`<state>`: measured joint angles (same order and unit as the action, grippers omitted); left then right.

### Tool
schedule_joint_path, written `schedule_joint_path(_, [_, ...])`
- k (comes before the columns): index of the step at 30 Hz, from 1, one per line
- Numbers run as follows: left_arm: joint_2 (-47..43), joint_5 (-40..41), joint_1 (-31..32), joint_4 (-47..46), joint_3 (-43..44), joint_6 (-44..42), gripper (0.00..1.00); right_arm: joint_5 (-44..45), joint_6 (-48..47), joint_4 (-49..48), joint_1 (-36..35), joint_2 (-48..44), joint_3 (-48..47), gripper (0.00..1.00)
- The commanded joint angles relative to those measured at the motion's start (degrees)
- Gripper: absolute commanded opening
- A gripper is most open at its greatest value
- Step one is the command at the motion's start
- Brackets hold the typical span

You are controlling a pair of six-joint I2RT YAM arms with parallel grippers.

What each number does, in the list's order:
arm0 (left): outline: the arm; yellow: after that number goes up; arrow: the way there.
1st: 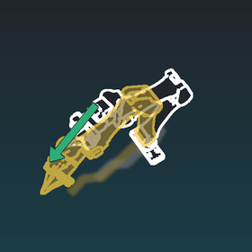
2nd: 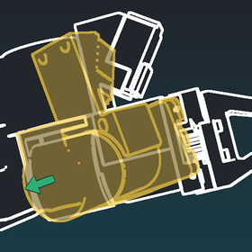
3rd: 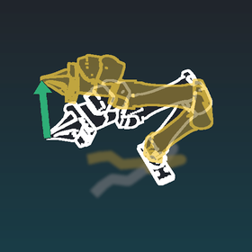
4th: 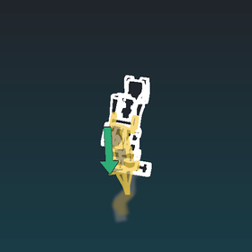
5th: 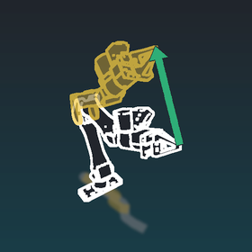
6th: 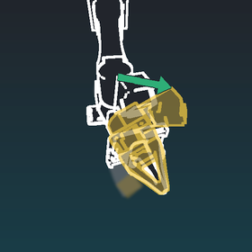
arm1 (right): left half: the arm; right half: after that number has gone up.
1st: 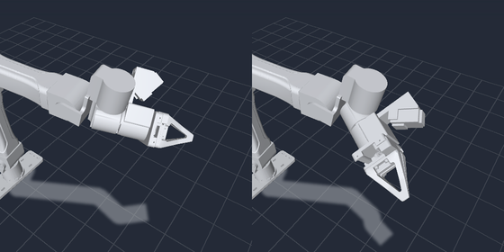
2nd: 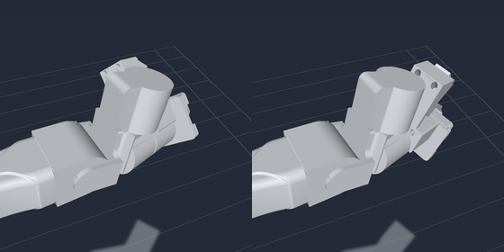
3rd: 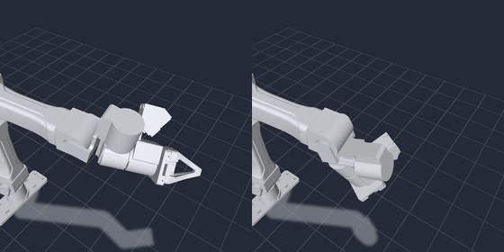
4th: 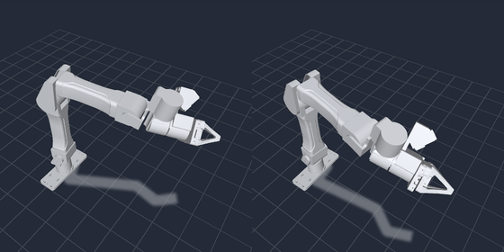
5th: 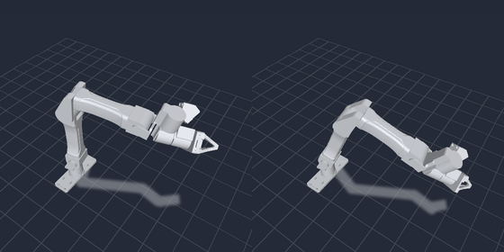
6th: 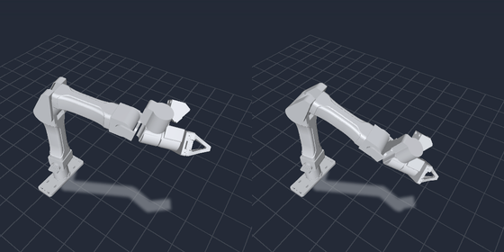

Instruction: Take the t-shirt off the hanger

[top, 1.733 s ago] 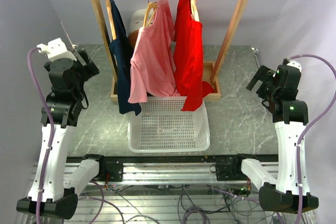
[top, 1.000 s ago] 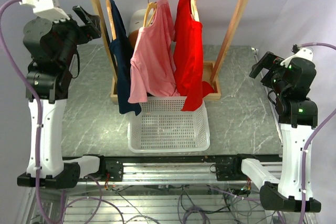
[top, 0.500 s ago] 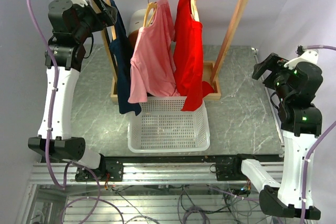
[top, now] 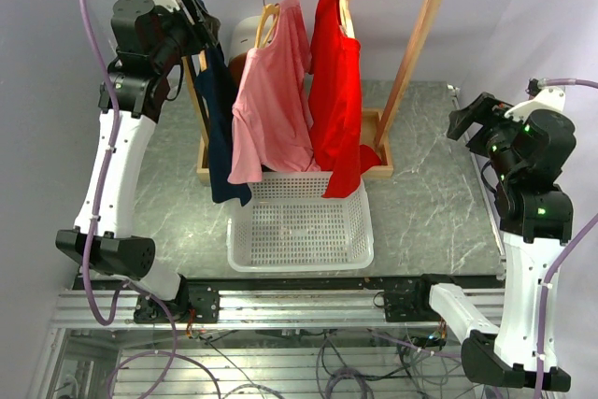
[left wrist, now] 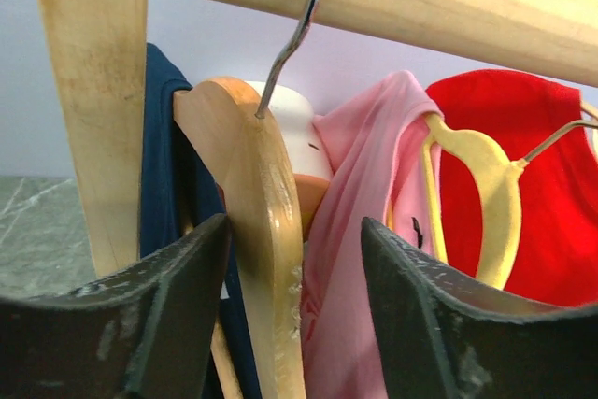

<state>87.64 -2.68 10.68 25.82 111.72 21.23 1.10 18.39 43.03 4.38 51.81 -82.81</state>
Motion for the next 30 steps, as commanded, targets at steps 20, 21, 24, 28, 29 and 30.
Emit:
schedule_joint_path(20, [1.4,5.2,0.9,-7.3,-1.4,-7.7,0.07,-0.2,-0.4,-3.2,-0.4,-1.2,2.6,0.79])
schedule_joint_path(21, [1.4,5.2,0.9,-7.8,-1.0,-8.1,0.07,-0.1,-0.5,-3.3,-0.4,-1.3,2.8,0.79])
schedule_joint_path(24, [1.2,5.2,0.9,-9.9,0.4,-9.4,0.07,0.1,-0.5,-4.1,-0.4,-1.6,3.3,0.77])
schedule_joint_path(28, [0.3,5.1,0.9,-12.9,2.2,-11.3,0.07,0.1,-0.5,-5.1,-0.4,-1.6,3.7,0.76])
schedule_joint_path(29, [0.0,5.1,0.9,-13.7,2.5,-11.7,0.07,0.1,-0.5,-5.3,-0.4,-1.6,3.8,0.76])
schedule_joint_path(30, [-0.3,5.1,0.9,-14.4,2.6,-12.2,0.07,0.1,-0.5,-5.5,-0.4,-1.6,3.9,0.76])
